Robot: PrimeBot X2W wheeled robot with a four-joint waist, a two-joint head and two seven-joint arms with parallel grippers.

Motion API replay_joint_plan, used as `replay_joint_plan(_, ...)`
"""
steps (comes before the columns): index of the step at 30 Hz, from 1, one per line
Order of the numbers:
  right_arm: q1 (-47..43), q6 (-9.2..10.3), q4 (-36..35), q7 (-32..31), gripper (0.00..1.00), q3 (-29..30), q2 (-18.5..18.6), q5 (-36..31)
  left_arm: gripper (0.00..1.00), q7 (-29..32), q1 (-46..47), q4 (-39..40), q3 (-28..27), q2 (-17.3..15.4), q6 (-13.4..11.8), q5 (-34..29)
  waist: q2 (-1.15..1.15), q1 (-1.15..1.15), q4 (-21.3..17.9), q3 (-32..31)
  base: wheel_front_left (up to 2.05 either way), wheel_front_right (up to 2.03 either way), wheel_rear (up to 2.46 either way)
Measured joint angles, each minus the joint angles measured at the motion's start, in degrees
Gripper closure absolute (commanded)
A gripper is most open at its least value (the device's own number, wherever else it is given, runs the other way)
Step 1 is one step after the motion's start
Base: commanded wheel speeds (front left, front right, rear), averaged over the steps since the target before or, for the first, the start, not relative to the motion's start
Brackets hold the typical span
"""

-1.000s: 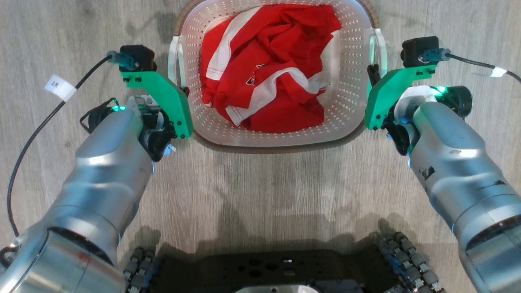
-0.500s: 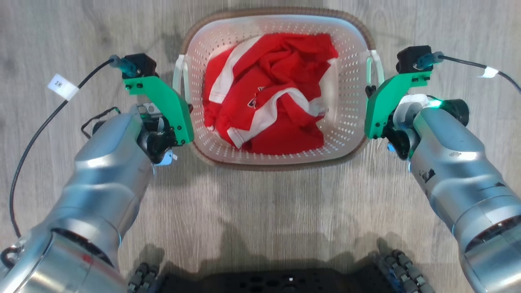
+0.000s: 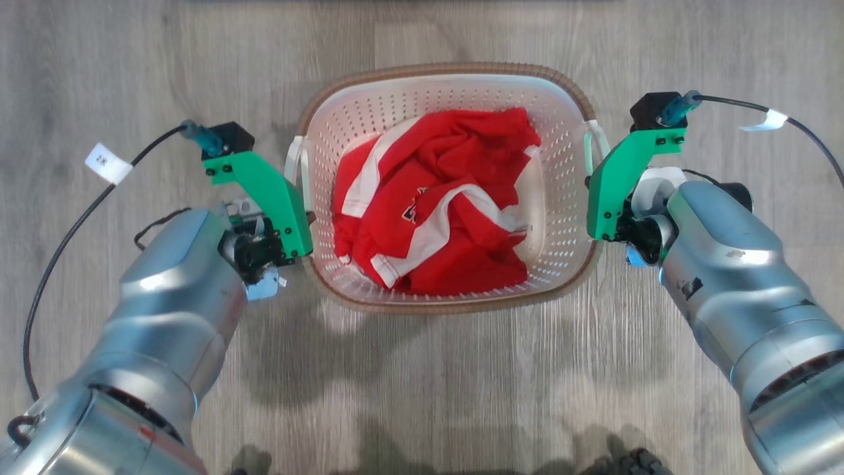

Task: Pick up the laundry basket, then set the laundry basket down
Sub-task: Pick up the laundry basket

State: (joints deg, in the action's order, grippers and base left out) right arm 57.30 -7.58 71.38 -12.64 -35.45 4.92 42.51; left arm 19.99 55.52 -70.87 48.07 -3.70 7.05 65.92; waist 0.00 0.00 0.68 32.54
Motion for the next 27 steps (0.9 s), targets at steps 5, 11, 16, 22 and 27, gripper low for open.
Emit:
replay_joint_plan(5, -0.04, -0.01, 0.35, -2.74, 1.0, -0.37, -0.29, 1.01, 1.0, 1.67, -0.54, -0.64, 0.01, -0.01, 0.0, 1.32, 0.0, 0.0, -0.09, -3.53, 0.0, 0.0, 0.0)
replay_joint_plan(11, -0.3, -0.01, 0.96, -5.55, 1.0, -0.7, -0.52, 2.46, 1.0, 2.99, -1.23, -1.27, 0.1, -0.02, 0.0, 2.29, 0.0, 0.0, -0.24, -8.5, 0.0, 0.0, 0.0)
replay_joint_plan(16, -2.06, -0.01, 1.31, -7.62, 1.0, -0.96, -0.81, 3.64, 1.0, 4.45, -2.92, -1.98, 0.11, 0.01, 0.01, 2.77, 0.0, 0.0, -0.3, -12.37, 0.0, 0.0, 0.0)
replay_joint_plan(22, -4.46, -0.01, 1.51, -9.8, 1.0, -1.01, -0.97, 5.04, 1.0, 6.25, -4.36, -2.55, 0.24, 0.1, 0.01, 3.27, 0.0, 0.0, -0.45, -16.88, 0.0, 0.0, 0.0)
replay_joint_plan(27, -6.19, -0.01, 1.67, -10.85, 1.0, -1.27, -1.11, 5.73, 1.0, 7.76, -5.8, -3.03, 0.25, 0.15, 0.0, 4.21, 0.0, 0.0, -0.53, -20.48, 0.0, 0.0, 0.0)
